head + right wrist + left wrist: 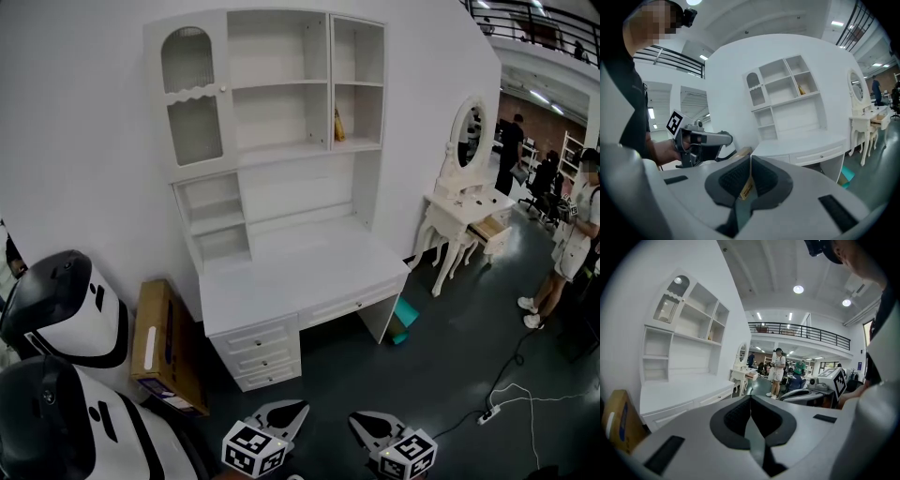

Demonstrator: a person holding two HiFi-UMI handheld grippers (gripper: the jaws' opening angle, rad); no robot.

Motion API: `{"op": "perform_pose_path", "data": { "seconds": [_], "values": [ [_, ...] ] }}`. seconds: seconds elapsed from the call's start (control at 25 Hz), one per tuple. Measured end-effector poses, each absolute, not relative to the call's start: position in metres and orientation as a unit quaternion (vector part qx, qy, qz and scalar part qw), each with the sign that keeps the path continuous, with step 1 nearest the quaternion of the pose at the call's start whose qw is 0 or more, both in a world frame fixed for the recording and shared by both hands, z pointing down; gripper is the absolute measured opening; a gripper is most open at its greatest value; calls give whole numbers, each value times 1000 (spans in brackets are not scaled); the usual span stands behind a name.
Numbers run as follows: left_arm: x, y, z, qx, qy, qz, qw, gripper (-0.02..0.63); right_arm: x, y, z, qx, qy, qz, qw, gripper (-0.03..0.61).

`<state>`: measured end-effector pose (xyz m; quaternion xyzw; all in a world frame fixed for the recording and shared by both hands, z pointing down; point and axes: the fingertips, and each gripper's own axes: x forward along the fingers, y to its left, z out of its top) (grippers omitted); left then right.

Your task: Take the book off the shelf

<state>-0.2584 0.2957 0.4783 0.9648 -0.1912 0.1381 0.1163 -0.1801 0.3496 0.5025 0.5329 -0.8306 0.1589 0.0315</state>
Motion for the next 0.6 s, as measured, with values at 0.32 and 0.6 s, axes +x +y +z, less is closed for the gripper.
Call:
{"op": "perform_pose_path", "data": {
  "seconds": [0.32, 0.6],
  "values": [
    [-299, 276, 498, 963, -174, 164, 124, 11, -201, 331, 505, 572, -798, 190, 10, 31],
    [-316, 261, 497, 964, -179, 149, 131, 11, -214, 309, 506, 567, -800, 194, 23, 31]
  ]
}}
